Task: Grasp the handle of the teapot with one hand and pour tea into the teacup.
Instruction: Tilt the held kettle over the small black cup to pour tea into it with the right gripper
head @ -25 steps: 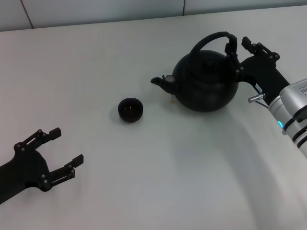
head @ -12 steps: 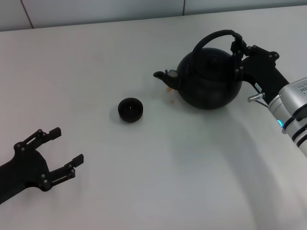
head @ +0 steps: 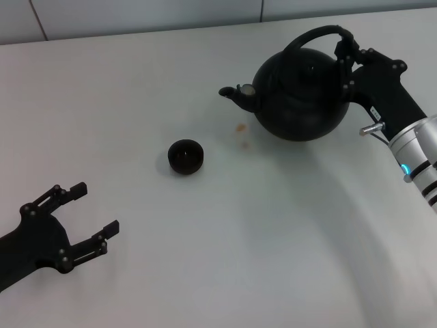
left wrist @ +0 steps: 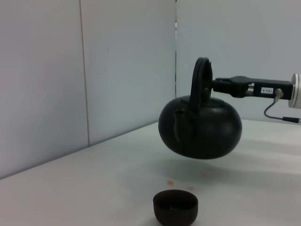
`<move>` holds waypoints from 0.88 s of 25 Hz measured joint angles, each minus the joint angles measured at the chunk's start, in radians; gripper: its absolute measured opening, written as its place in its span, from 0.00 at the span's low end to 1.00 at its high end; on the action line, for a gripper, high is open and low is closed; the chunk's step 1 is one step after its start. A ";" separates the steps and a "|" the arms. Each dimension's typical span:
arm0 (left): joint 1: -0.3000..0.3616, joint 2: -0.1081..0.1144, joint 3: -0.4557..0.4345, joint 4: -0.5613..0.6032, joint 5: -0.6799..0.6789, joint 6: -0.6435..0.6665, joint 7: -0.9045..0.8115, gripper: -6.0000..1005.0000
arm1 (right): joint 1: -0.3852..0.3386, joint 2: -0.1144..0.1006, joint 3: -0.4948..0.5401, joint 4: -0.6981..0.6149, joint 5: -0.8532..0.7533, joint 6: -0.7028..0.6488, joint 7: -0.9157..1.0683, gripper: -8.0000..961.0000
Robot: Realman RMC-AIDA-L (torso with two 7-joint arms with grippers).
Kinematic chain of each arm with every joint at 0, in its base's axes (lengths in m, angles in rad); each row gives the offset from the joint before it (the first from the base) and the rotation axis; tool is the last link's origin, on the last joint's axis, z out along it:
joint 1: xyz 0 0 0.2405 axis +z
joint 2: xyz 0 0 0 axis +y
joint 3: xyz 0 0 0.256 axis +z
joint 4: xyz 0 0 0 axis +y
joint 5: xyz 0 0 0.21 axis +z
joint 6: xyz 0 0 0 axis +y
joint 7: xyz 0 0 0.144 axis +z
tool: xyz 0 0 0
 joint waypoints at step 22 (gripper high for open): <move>0.000 -0.002 0.000 -0.003 0.000 0.002 0.002 0.86 | 0.043 -0.002 -0.008 -0.018 -0.102 0.016 0.012 0.08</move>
